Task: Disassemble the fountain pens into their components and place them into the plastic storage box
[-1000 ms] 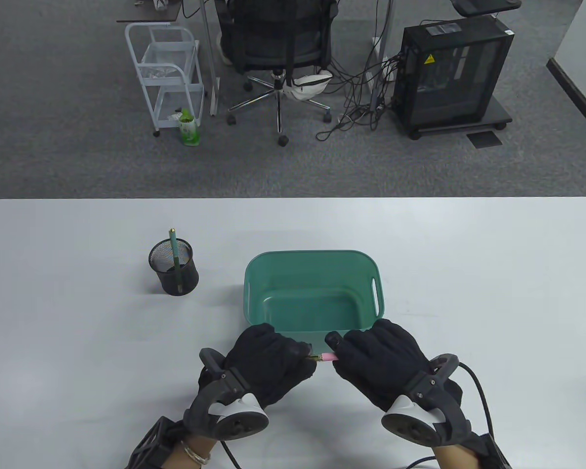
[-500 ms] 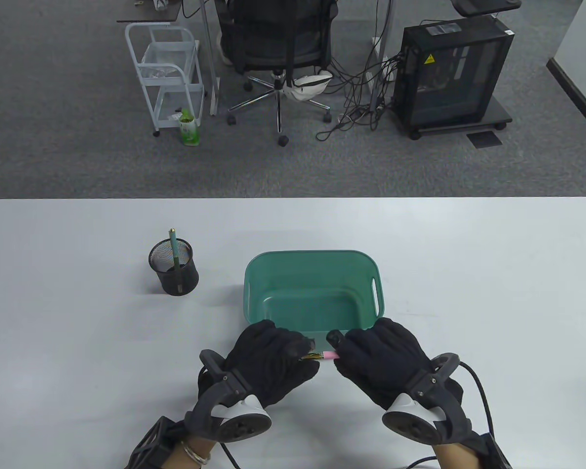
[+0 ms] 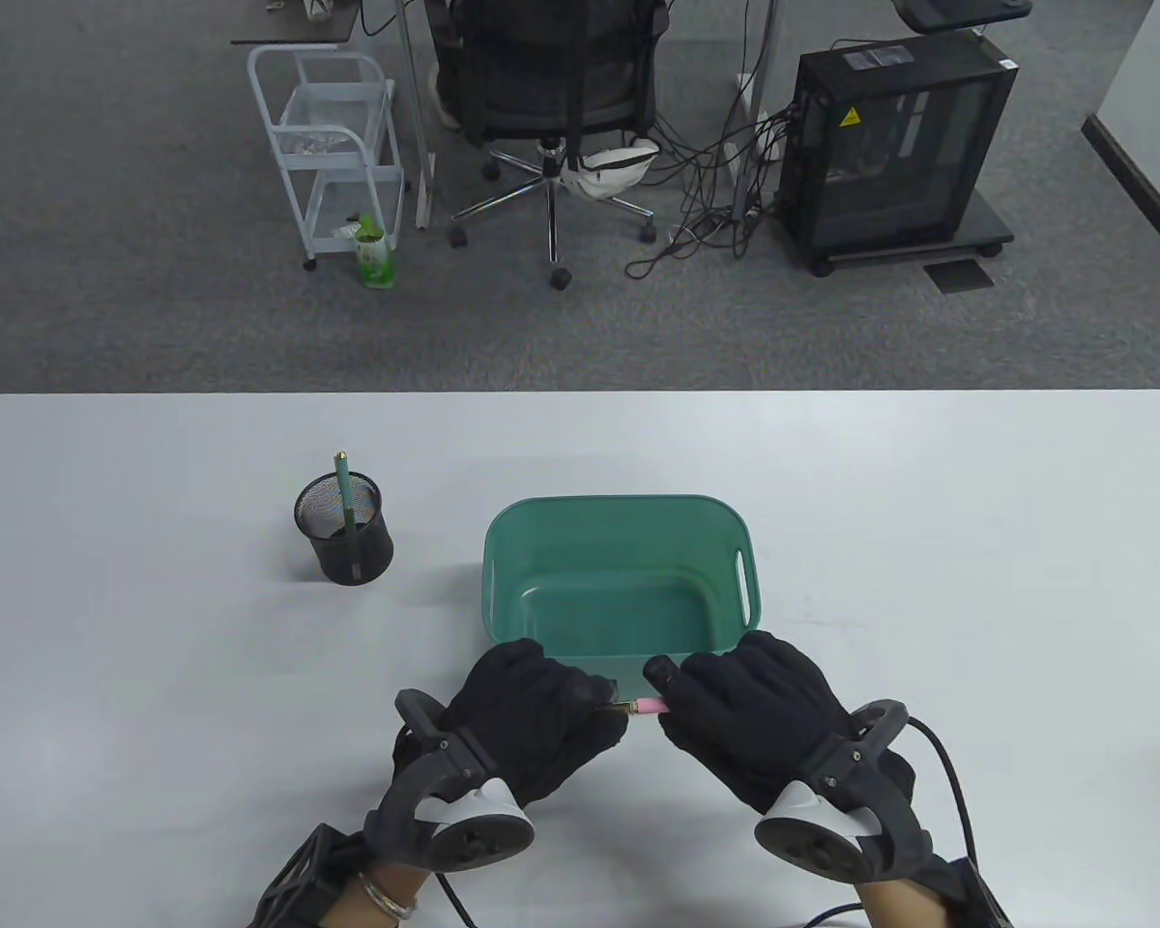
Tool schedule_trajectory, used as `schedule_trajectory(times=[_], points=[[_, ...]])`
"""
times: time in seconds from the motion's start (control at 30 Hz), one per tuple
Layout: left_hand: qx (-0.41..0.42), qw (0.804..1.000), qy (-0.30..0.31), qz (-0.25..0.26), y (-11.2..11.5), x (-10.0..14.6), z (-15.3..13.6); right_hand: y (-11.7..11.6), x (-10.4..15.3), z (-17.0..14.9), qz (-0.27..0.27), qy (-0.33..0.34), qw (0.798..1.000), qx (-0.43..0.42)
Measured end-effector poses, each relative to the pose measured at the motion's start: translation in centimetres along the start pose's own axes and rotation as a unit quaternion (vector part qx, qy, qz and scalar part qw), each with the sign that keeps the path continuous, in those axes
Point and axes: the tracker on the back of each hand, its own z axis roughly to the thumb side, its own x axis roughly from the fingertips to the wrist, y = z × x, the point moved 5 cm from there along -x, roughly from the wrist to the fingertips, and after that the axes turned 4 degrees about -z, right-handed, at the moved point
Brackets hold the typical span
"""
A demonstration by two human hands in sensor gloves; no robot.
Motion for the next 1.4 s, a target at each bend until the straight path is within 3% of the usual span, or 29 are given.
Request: schedule_trajectory(times=[1.4], points=[[-0.004, 1.0, 0.002, 0.001, 0.16, -0.01, 0.13, 0.1, 0.07, -0.2, -0.003, -0.002, 1.0, 0.001]])
